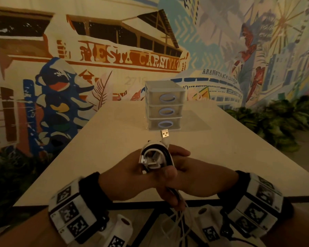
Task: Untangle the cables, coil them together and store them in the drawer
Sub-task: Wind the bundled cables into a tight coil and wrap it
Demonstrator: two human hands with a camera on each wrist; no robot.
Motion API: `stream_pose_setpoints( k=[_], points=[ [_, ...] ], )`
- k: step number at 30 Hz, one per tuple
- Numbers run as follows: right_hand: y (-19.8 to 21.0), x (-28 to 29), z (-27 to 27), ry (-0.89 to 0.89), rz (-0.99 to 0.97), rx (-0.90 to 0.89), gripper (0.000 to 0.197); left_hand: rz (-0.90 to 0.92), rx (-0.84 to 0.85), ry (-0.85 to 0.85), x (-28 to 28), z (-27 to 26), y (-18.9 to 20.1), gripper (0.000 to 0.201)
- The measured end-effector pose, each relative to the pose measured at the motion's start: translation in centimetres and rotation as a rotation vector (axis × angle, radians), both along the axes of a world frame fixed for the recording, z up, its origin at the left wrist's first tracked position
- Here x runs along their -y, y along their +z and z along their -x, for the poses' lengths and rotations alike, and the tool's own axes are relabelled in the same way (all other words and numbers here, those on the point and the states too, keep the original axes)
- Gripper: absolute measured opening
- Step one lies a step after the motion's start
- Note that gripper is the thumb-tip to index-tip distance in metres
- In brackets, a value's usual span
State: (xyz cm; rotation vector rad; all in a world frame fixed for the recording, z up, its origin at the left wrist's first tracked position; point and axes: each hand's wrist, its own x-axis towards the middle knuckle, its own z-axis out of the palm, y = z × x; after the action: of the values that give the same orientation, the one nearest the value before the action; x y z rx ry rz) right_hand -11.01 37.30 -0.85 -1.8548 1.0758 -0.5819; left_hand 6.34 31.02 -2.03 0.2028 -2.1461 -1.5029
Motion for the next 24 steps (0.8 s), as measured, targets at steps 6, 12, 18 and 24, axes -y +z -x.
stream_pose_setpoints(
  k=[6, 12, 18, 24],
  points=[
    [-0.4, -0.3, -0.6, -0.086, 0.006, -0.053, 0.061, 0.017, -0.084, -0.013, -0.9, 0.3, 0.7, 0.021],
    [-0.5, -0.5, -0.5, -0.045, 0.084, 0.004, 0.027, 0.137, -0.151, 0.037, -1.1, -0.2, 0.7, 0.014],
    [-1.7, 0.1, -1.5, -0.123, 0.034, 0.092, 0.017, 0.082, -0.184, 0.249, 0.6, -0.6, 1.4, 0.023],
    [-2.2, 0.2, 0.0, -0.147, -0.046, 0.047, 0.032, 0.208, -0.135, 0.478, 0.6, -1.4, 2.6, 0.042]
  ],
)
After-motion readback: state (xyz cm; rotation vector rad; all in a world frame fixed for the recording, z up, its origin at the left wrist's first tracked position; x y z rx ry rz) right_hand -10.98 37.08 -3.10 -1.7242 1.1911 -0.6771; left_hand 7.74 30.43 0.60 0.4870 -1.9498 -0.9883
